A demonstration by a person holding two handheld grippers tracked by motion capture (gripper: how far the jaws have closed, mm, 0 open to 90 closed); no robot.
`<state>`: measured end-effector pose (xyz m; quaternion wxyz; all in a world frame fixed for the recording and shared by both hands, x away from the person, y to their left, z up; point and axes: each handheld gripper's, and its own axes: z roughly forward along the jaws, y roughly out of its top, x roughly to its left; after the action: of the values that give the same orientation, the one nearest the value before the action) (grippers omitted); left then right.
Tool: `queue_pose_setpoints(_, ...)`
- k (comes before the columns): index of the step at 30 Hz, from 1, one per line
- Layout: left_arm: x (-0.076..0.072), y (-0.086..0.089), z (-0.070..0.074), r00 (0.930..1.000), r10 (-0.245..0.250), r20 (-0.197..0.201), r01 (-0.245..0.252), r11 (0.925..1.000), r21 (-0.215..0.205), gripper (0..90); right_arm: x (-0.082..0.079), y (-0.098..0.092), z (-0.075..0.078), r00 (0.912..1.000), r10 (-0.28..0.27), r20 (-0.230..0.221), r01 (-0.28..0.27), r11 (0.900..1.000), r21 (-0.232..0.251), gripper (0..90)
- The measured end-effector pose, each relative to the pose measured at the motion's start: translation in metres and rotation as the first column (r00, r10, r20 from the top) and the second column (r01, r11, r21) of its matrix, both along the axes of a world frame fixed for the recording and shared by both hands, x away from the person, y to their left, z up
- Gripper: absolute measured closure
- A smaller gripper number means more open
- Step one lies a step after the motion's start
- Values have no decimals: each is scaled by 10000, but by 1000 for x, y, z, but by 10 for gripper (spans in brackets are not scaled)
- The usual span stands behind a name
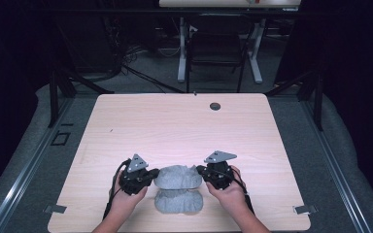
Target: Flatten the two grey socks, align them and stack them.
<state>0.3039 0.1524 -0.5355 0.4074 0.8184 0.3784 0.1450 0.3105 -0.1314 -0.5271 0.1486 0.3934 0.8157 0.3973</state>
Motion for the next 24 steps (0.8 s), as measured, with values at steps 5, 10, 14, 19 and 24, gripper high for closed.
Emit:
queue_pose_setpoints(5,-6,1,2,9999,-130,-3,130,9999,-35,881,-7,-3,4,10000,95,11,-95,9999,48,879)
queue_pose_setpoints(10,-12,2,4,9998,-209,6,209,9997,-94,881,-15,-4,7,9997,241,75,-242,9996,148,879)
queue_pose_setpoints(14,-19,4,6,9997,-252,-61,250,9994,-231,881,-22,-5,9,9995,302,79,-304,9993,232,879)
queue_pose_setpoints(19,-26,4,6,9995,-312,-99,309,9990,-308,881,-31,-9,9,9992,409,-18,-409,9988,283,879)
queue_pose_setpoints(24,-35,4,6,9989,-454,-123,451,9986,-262,880,-41,-11,4,9988,490,-67,-487,9981,380,879)
